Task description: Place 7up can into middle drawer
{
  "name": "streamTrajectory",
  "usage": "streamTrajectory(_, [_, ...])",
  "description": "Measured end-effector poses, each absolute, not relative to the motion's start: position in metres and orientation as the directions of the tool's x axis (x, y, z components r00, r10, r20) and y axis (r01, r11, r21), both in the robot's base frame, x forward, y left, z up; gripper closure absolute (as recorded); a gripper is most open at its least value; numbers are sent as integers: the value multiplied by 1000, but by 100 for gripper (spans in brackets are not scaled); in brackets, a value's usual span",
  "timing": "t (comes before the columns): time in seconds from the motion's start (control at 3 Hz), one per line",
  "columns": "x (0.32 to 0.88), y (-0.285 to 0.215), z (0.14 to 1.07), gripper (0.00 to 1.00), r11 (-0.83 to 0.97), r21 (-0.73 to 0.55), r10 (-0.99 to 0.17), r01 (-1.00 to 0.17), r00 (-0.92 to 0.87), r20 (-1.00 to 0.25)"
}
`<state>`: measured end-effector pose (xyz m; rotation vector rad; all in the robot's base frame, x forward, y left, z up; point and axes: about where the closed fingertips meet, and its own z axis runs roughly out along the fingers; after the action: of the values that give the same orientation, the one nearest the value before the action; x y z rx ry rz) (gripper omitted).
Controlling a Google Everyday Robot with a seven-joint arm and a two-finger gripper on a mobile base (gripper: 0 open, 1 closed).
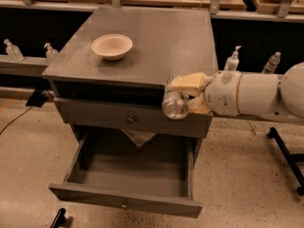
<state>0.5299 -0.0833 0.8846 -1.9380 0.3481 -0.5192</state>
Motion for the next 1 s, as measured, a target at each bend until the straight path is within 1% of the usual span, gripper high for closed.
streamTrajectory(0.33, [535,-102,816,100,-383,-922,-501,-54,851,158])
streamTrajectory(0.67, [533,-103,732,100,-315,-945,-510,-83,855,95])
streamTrajectory(1.0, [533,-103,732,100,-316,-945,-510,-83,855,95])
